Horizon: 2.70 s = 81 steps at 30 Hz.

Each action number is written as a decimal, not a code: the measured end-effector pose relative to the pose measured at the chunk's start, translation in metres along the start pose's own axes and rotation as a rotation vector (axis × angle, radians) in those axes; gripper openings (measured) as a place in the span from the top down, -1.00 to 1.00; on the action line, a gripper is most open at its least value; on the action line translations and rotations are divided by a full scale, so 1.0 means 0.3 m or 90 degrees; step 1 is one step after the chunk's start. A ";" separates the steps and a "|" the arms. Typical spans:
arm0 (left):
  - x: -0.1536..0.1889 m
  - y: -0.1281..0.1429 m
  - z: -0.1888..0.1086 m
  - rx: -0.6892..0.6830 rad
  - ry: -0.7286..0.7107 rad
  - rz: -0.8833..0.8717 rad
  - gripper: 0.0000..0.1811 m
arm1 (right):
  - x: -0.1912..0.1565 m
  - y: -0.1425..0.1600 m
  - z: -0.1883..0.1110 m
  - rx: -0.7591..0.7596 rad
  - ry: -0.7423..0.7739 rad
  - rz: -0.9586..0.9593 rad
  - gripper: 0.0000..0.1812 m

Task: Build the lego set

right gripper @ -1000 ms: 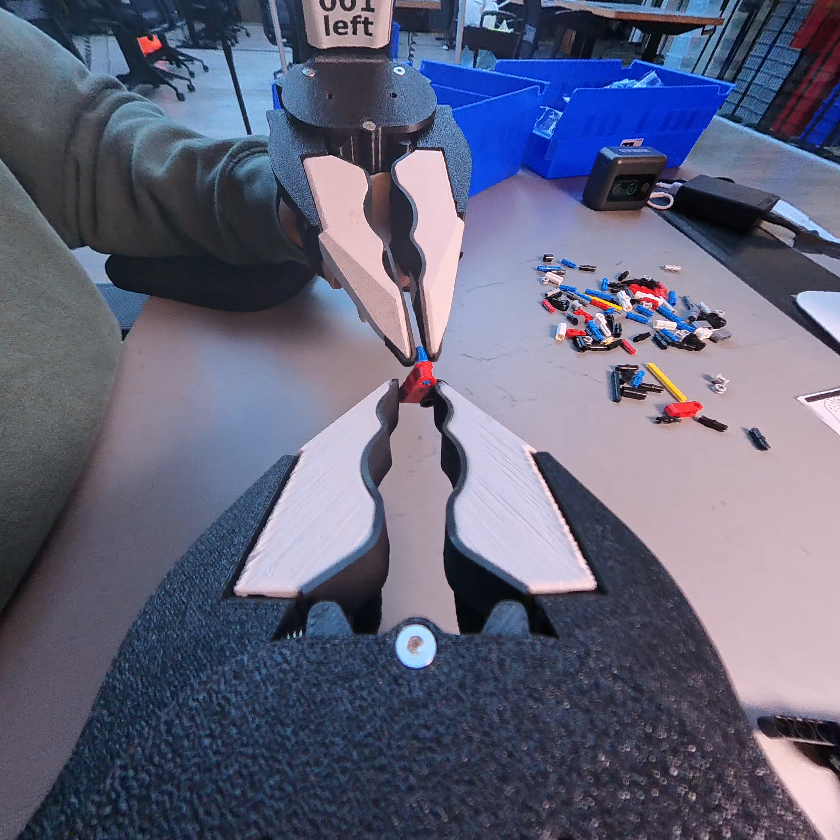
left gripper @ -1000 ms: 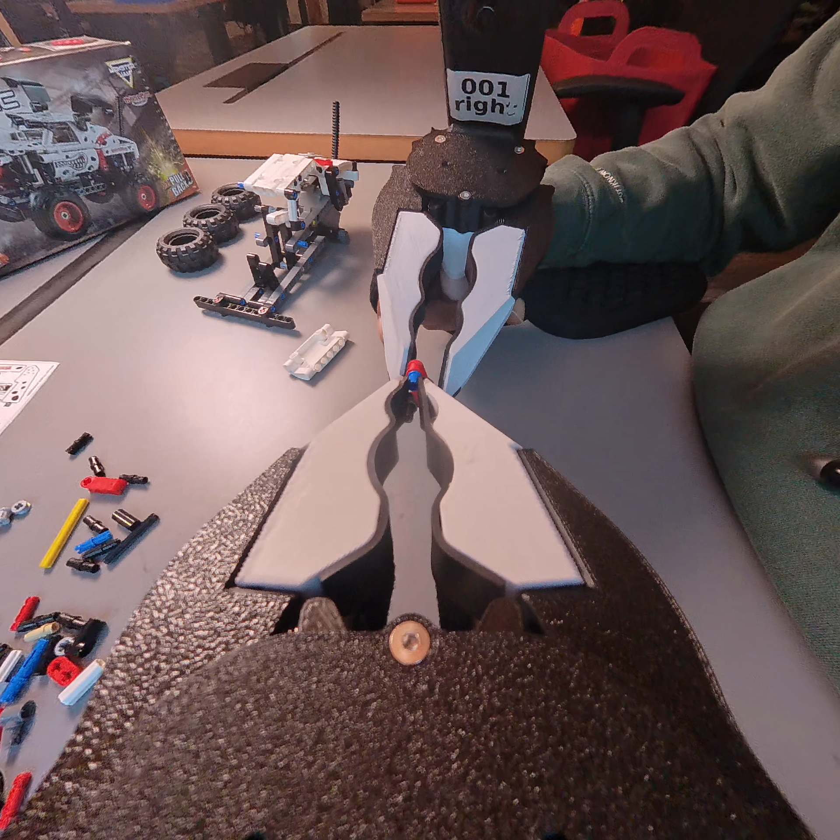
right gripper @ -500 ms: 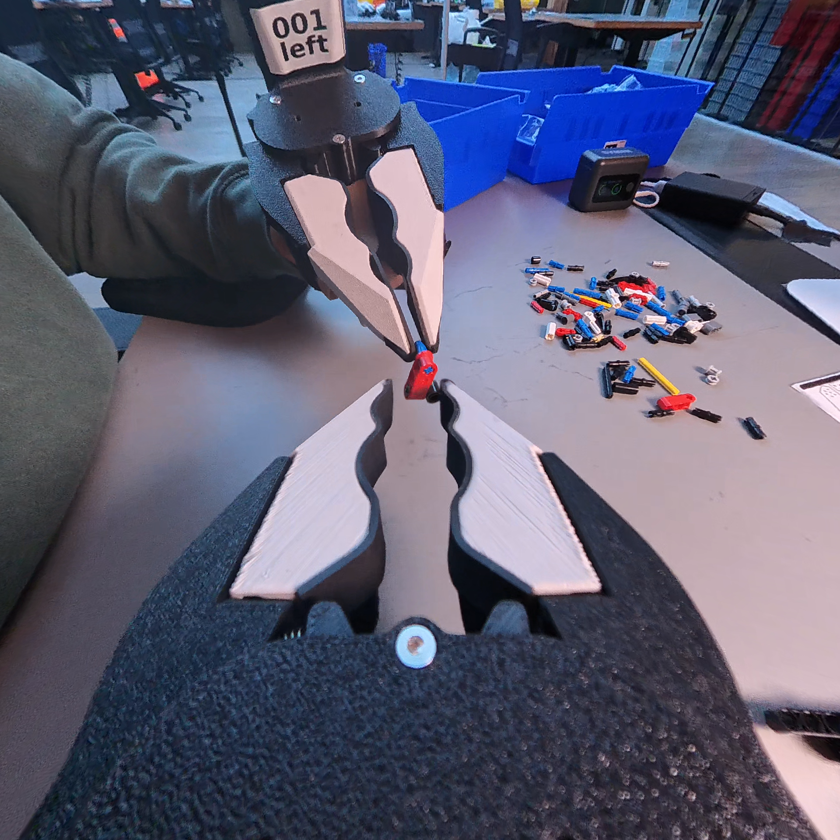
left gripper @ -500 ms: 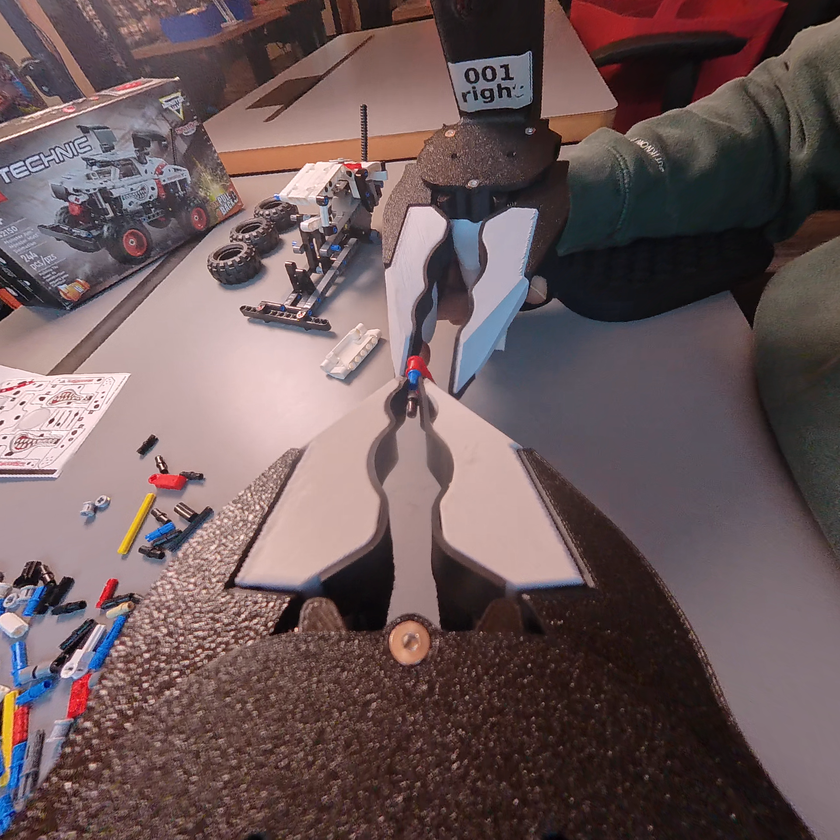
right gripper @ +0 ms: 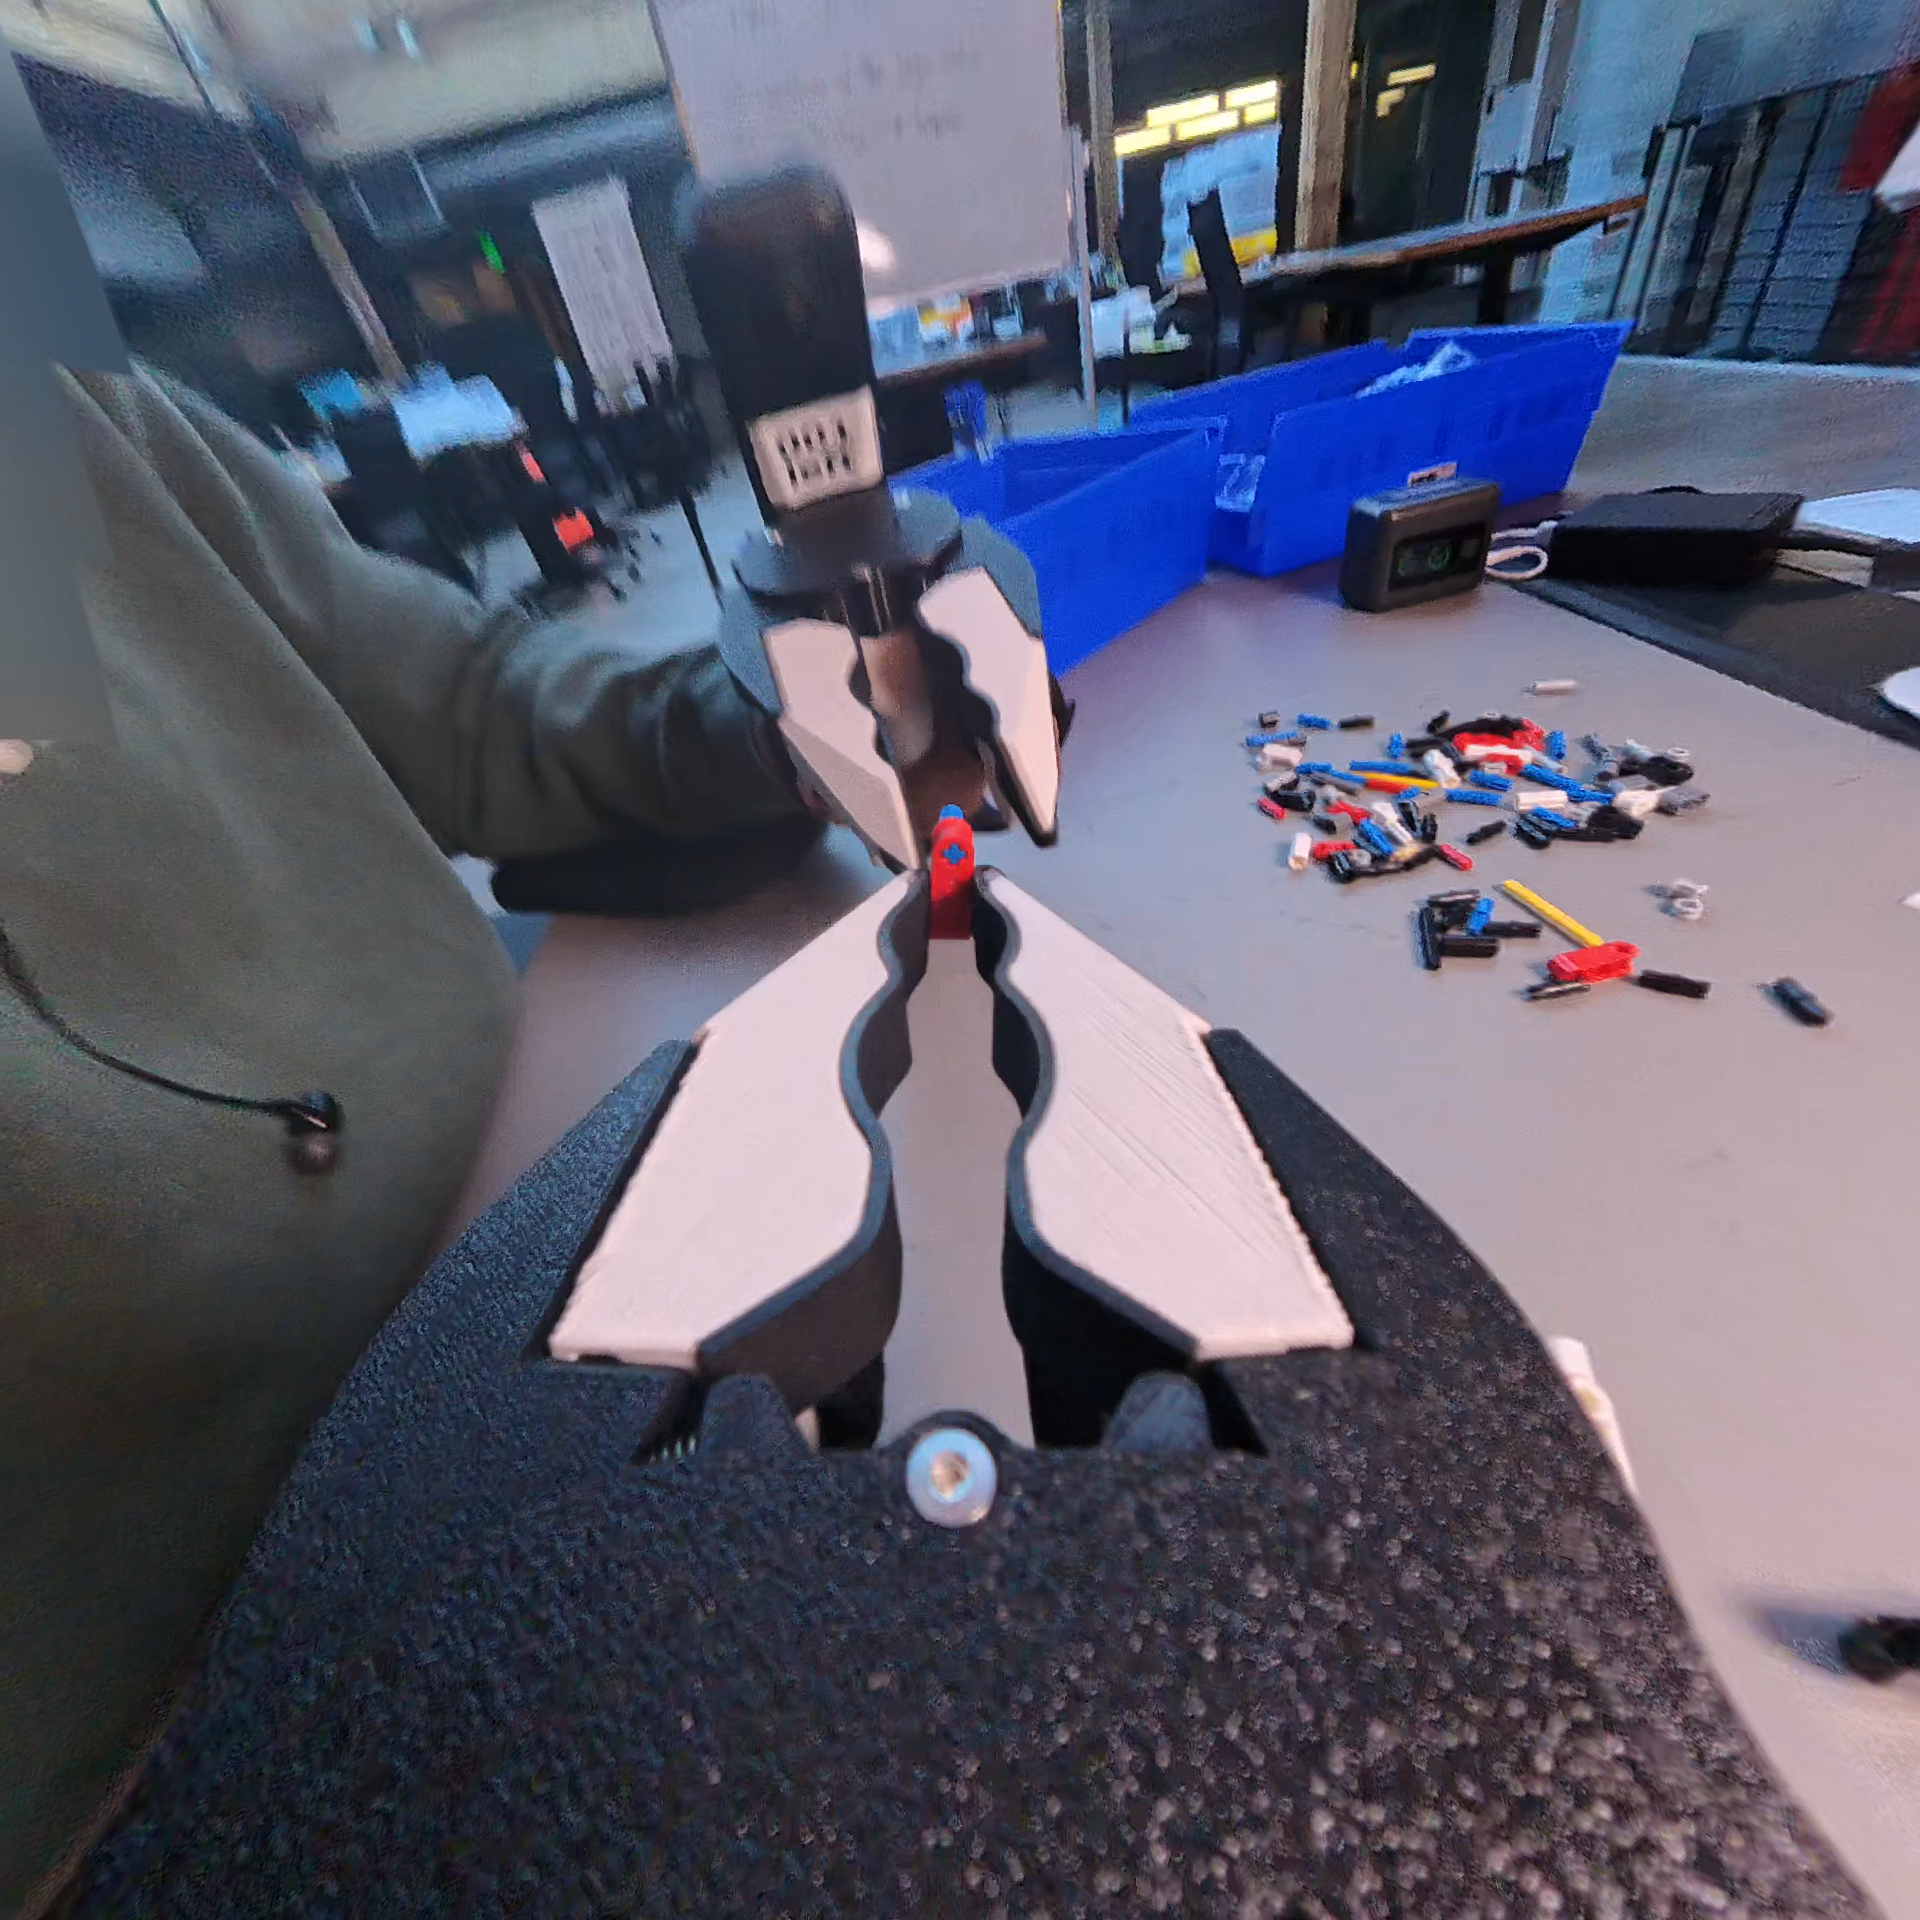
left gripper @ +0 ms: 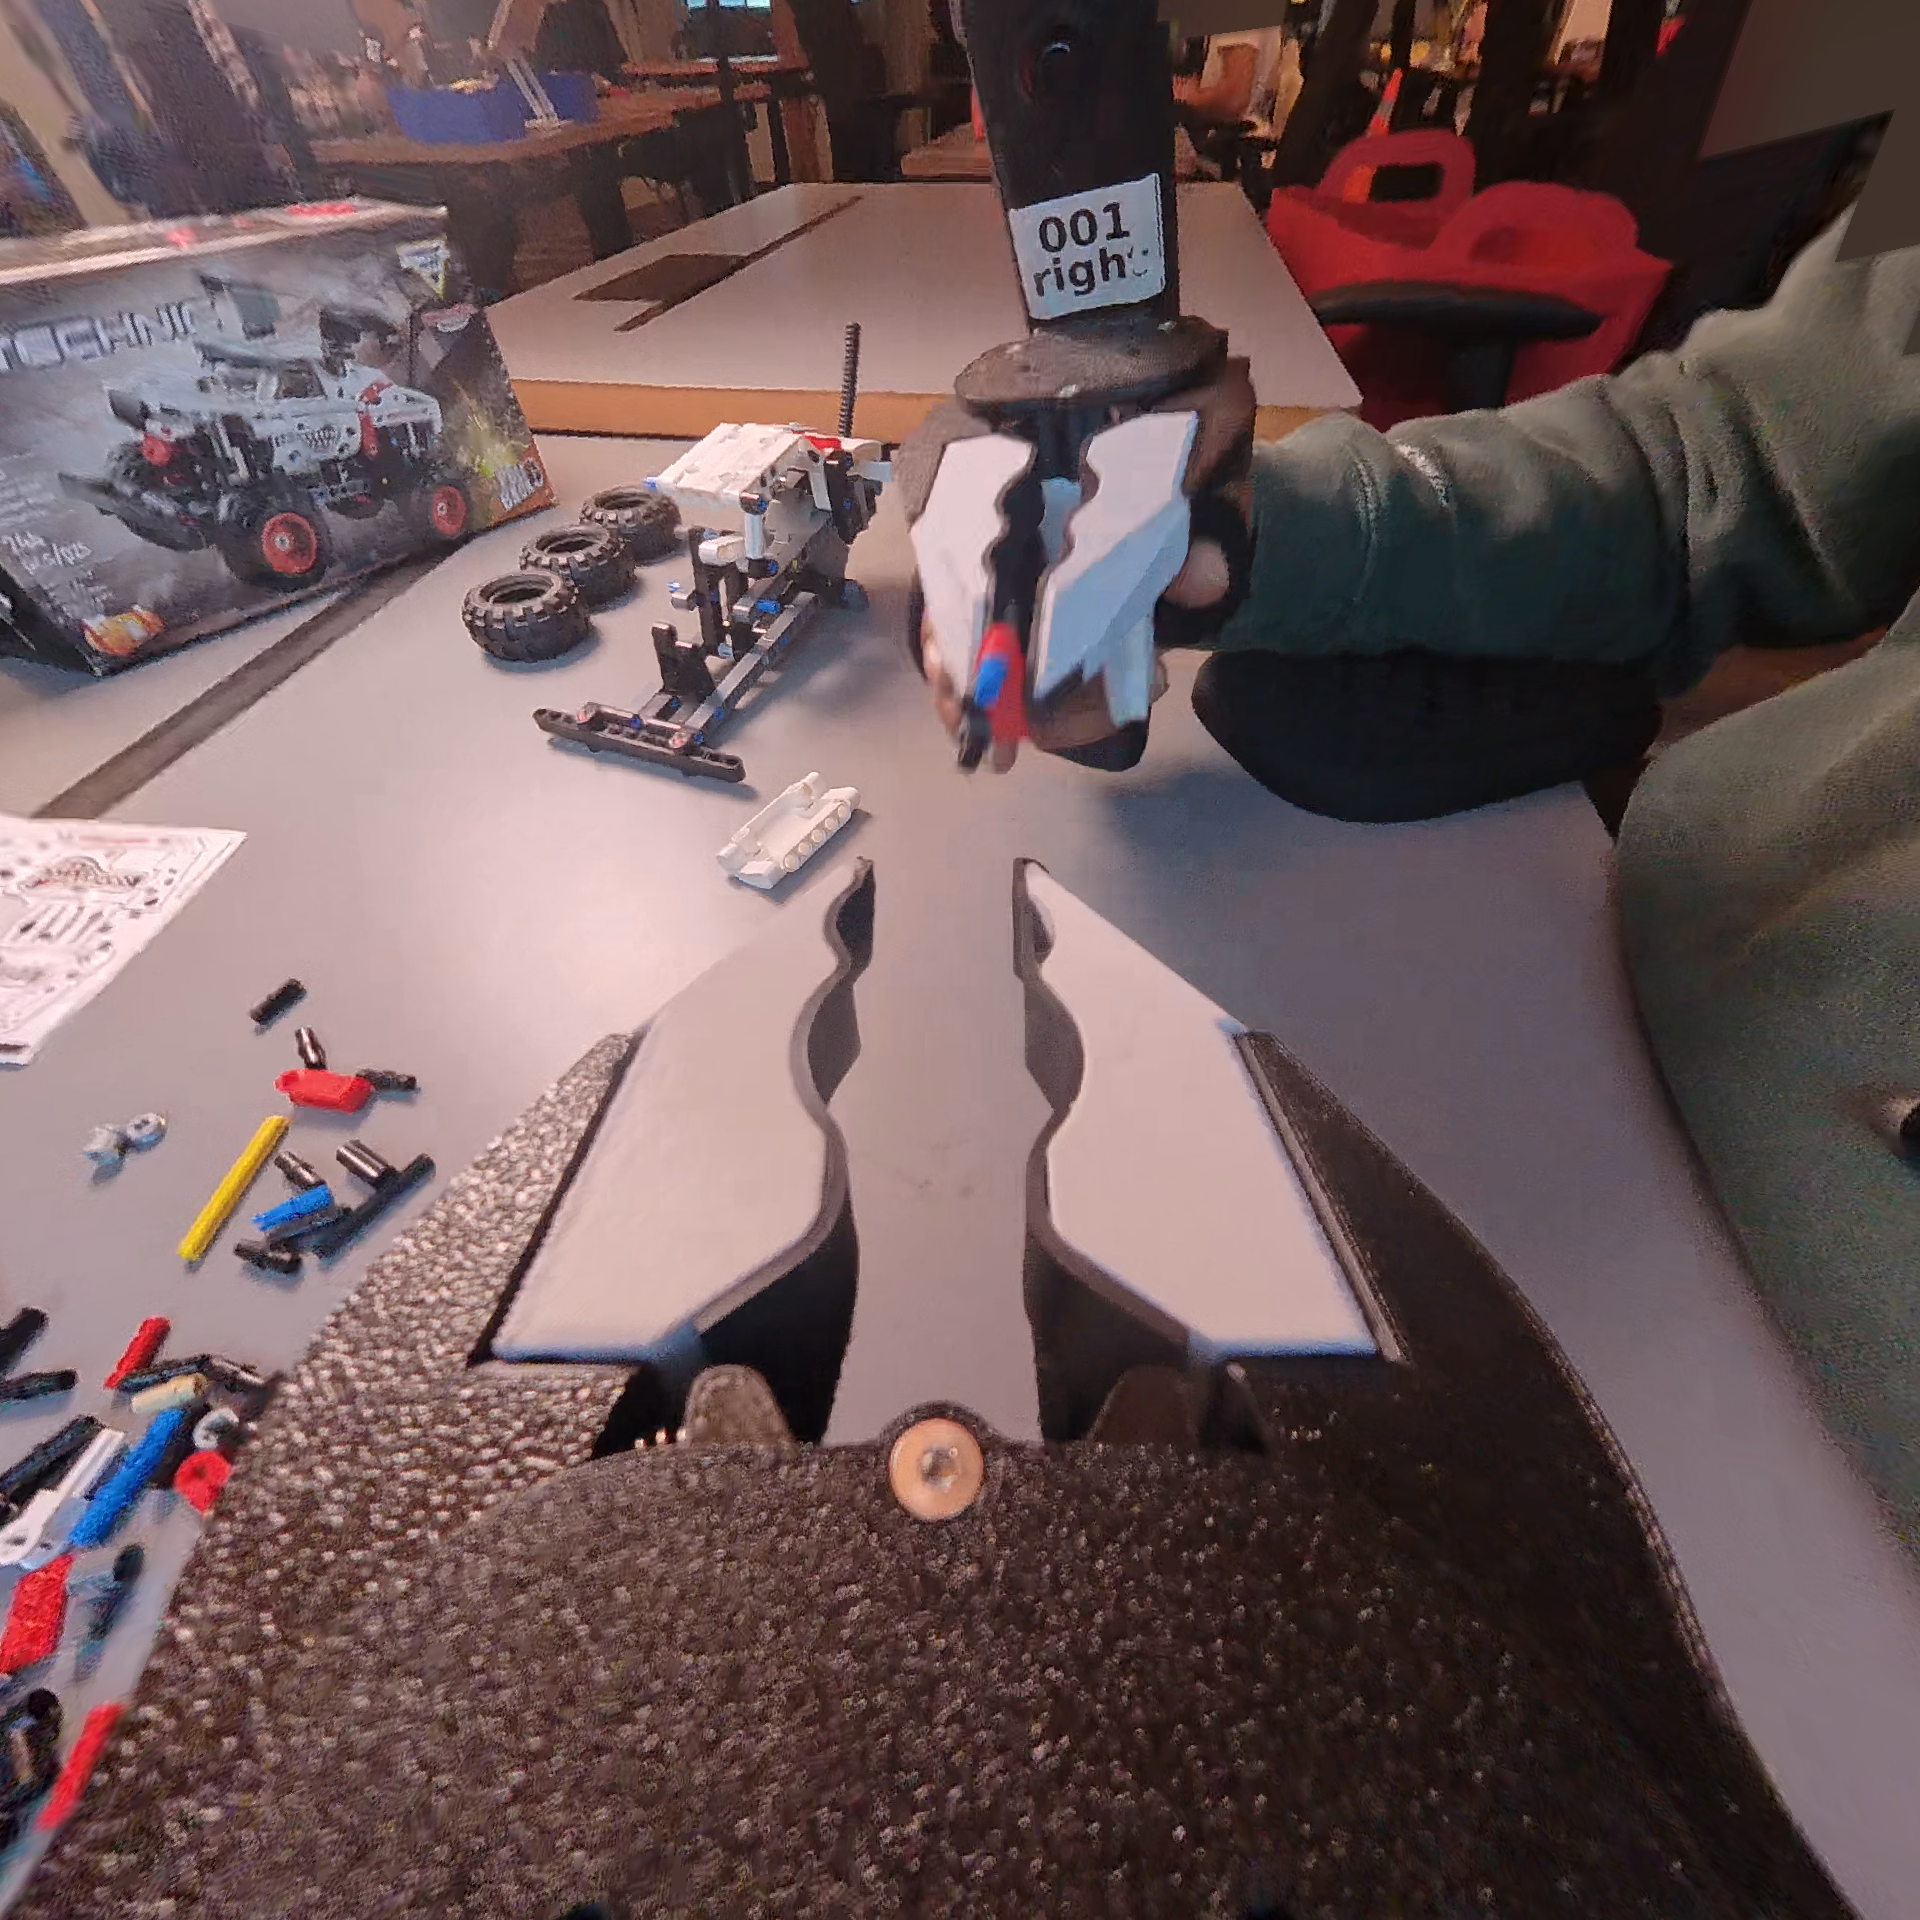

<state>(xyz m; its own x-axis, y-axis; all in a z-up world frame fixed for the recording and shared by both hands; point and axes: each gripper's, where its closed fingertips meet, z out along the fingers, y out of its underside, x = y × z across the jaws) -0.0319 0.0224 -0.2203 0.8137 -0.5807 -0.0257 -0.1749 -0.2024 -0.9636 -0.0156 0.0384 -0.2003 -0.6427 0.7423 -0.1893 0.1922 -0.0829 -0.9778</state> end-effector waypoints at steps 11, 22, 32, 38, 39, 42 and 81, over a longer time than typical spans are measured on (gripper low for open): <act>-0.165 0.149 0.256 -0.191 0.045 -0.096 0.55 | 0.161 -0.155 -0.305 0.216 0.023 0.273 0.91; -0.179 0.206 0.465 -0.318 0.120 0.032 0.67 | 0.193 -0.113 -0.337 0.200 0.074 0.285 0.91; 0.079 0.238 0.122 -0.371 0.239 -0.240 0.67 | 0.158 -0.021 -0.232 0.074 0.091 0.221 0.91; 0.158 0.250 -0.003 -0.351 0.272 -0.357 0.66 | 0.141 0.020 -0.175 0.035 0.077 0.229 0.91; 0.132 0.265 -0.001 -0.351 0.245 -0.356 0.66 | 0.141 0.025 -0.170 0.032 0.078 0.233 0.91; 0.025 0.269 0.012 -0.313 0.144 -0.337 0.61 | 0.141 0.031 -0.164 0.032 0.084 0.241 0.91; -0.023 0.239 -0.041 -0.258 0.270 -0.785 0.86 | 0.062 0.078 -0.110 -0.023 0.013 0.236 0.91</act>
<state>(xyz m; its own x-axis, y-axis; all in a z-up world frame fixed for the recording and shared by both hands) -0.0569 0.0022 -0.2860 0.3400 -0.0378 0.9397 0.3256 -0.9327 -0.1553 0.0014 0.0720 -0.2236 -0.5091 0.6797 -0.5280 0.4357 -0.3255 -0.8392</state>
